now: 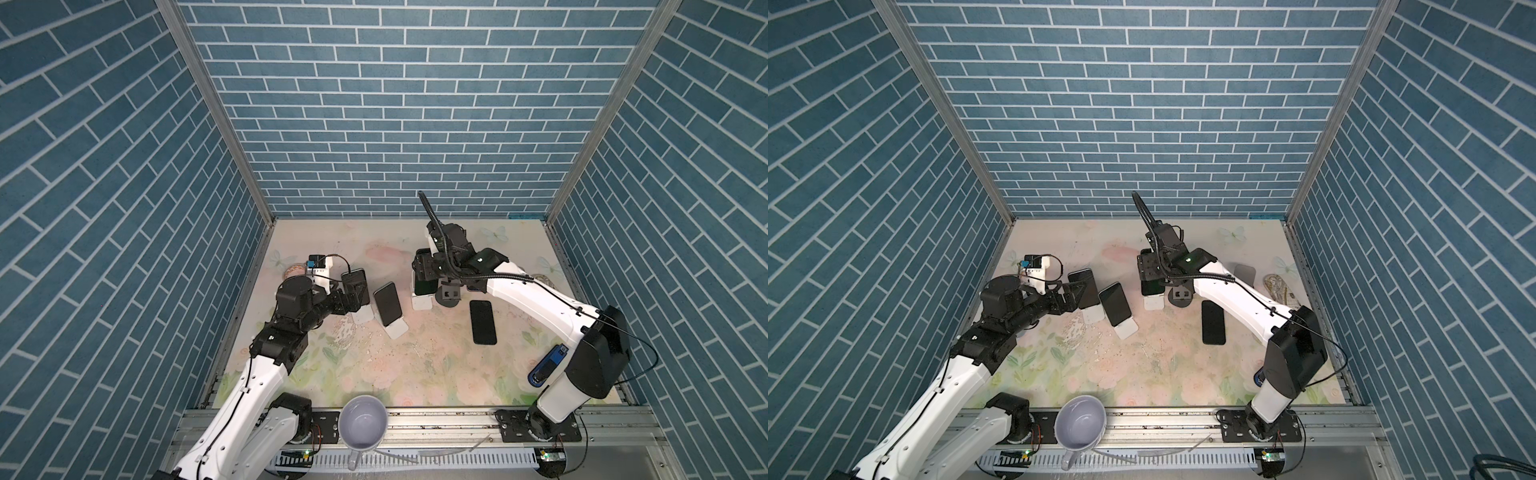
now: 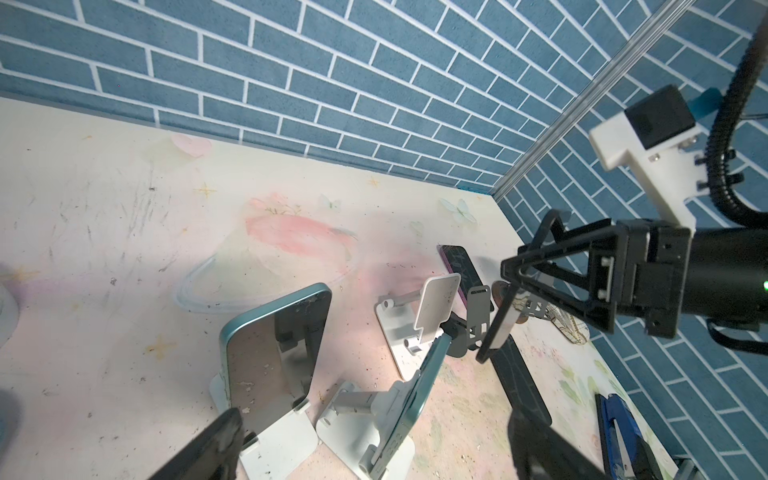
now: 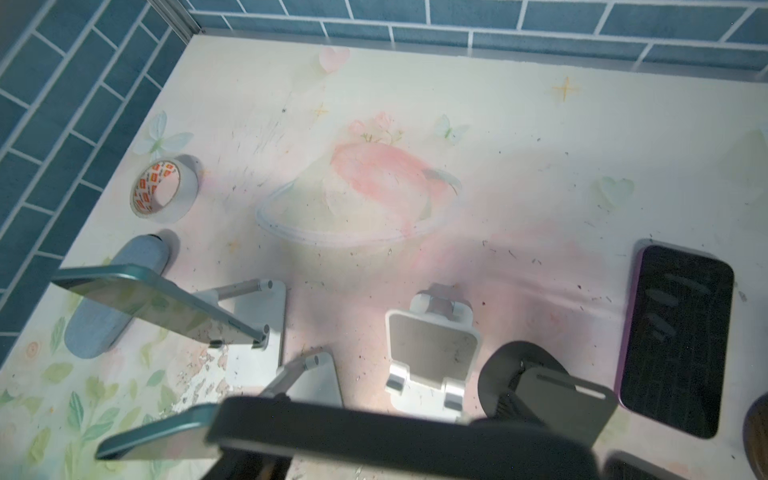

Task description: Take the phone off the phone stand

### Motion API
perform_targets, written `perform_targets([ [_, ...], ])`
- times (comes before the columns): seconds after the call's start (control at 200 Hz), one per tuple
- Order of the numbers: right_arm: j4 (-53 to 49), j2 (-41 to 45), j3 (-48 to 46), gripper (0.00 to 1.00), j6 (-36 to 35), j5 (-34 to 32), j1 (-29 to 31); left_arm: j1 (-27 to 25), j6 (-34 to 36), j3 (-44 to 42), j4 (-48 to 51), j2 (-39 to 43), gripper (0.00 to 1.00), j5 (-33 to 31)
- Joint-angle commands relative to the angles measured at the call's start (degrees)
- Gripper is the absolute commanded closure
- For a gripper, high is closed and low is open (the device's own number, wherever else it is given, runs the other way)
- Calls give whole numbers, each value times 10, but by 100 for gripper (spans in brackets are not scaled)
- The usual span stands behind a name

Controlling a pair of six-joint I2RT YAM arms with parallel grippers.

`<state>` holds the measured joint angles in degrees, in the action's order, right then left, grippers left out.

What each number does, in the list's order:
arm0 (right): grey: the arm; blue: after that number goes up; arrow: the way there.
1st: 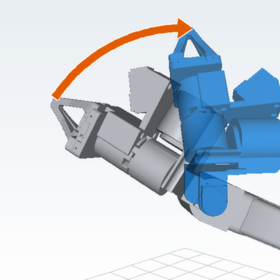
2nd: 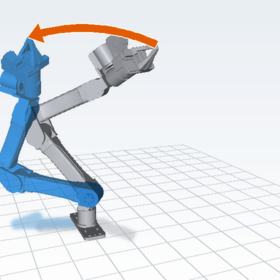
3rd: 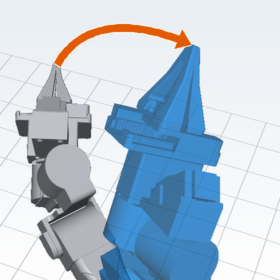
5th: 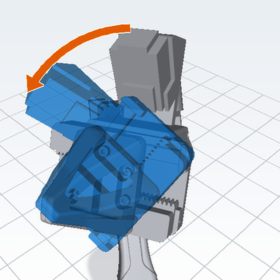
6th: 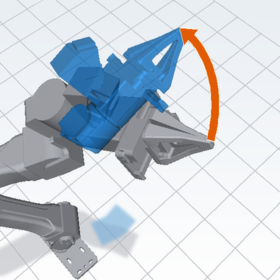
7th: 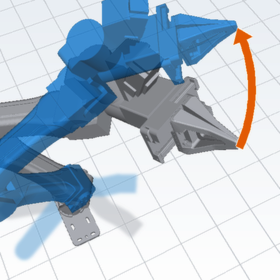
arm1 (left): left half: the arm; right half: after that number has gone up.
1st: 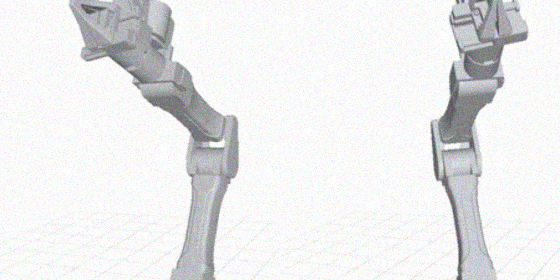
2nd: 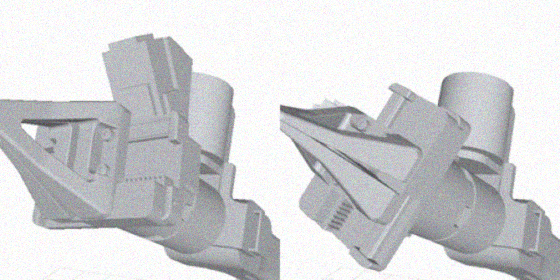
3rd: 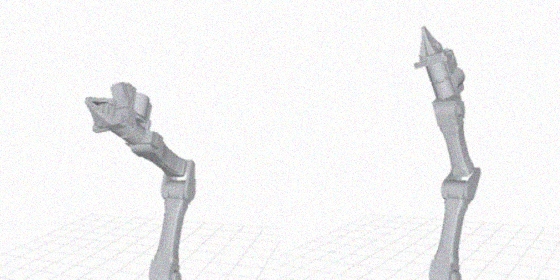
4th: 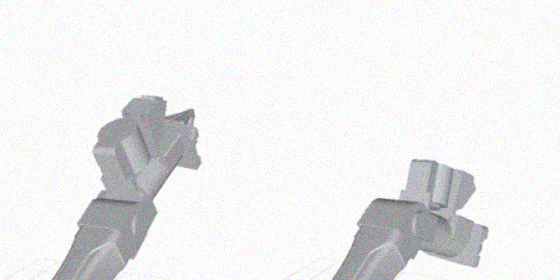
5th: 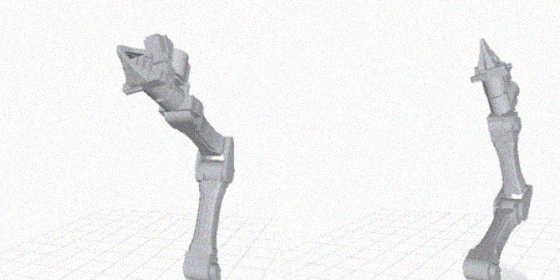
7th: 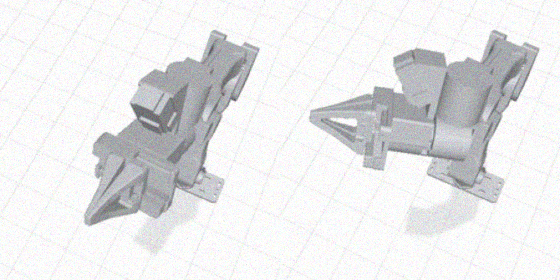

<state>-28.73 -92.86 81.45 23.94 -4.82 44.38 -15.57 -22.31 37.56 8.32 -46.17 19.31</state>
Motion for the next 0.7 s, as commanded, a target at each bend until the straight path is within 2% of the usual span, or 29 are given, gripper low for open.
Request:
perform_targets([
  [0.0, -25, 33, -43, 56, -7, 30, 4, -2, -2, 4, 4, 9, 0, 0],
  [0.29, -50, 85, -147, 56, 11, 89, 4, -2, -19, 3, -12, 7, 0, 6],
  [0.695, -52, 90, -231, 56, 39, 78, 4, -2, -31, 11, -26, -4, 0, 17],
])
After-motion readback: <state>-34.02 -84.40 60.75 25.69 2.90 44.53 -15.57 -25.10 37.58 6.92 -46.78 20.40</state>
